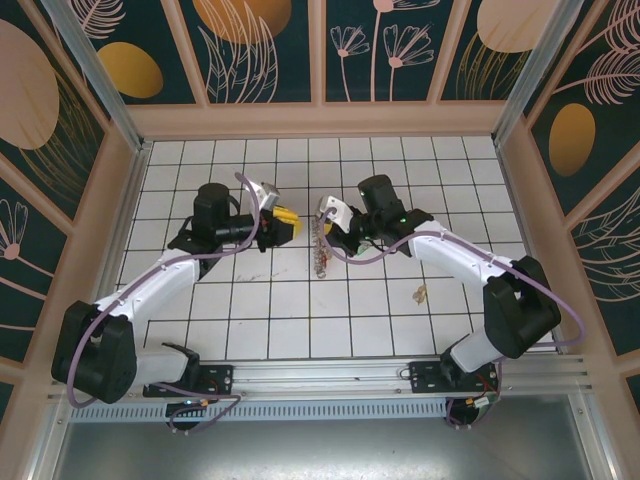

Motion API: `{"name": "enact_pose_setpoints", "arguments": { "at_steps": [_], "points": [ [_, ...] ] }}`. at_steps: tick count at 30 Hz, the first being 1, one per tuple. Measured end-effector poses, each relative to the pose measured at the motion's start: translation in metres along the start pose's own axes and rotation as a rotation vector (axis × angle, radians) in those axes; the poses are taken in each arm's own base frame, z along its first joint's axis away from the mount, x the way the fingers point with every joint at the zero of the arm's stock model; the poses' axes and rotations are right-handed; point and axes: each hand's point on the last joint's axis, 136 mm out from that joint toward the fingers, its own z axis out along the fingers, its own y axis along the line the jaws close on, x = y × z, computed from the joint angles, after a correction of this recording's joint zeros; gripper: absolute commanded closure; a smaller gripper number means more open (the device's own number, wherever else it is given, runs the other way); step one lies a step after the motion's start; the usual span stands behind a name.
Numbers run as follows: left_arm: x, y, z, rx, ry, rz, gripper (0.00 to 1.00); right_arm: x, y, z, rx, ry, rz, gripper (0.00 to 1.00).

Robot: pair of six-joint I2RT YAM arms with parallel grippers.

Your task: Put the keys on the keyring

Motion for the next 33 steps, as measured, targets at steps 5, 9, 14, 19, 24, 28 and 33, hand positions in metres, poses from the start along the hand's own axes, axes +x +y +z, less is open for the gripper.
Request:
{"name": "enact_pose_setpoints", "arguments": {
  "at_steps": [5, 9, 14, 19, 24, 28, 33],
  "points": [
    [0.012, -0.005, 0.001, 0.035, -0.006, 0.099, 0.67, 0.000, 0.005, 0.000, -0.022, -0.009, -0.033, 1.00],
    [0.012, -0.006, 0.001, 0.041, -0.012, 0.157, 0.65, 0.003, 0.008, -0.002, -0.020, -0.013, -0.036, 1.00],
    [0.011, -0.006, 0.001, 0.046, -0.019, 0.198, 0.67, 0.006, 0.009, -0.002, -0.014, -0.015, -0.036, 1.00],
    [0.011, -0.007, 0.000, 0.043, -0.046, 0.231, 0.71, 0.003, 0.010, -0.007, -0.001, -0.025, -0.048, 1.00],
    [0.020, -0.009, -0.004, 0.027, -0.067, 0.246, 0.72, -0.001, 0.011, -0.011, 0.008, -0.040, -0.076, 1.00],
    [0.023, -0.018, -0.013, 0.017, -0.092, 0.271, 0.71, 0.000, 0.010, -0.012, 0.007, -0.046, -0.090, 1.00],
    [0.028, -0.021, -0.016, 0.023, -0.100, 0.282, 0.68, 0.000, 0.010, -0.013, 0.002, -0.054, -0.104, 1.00]
  ]
}}
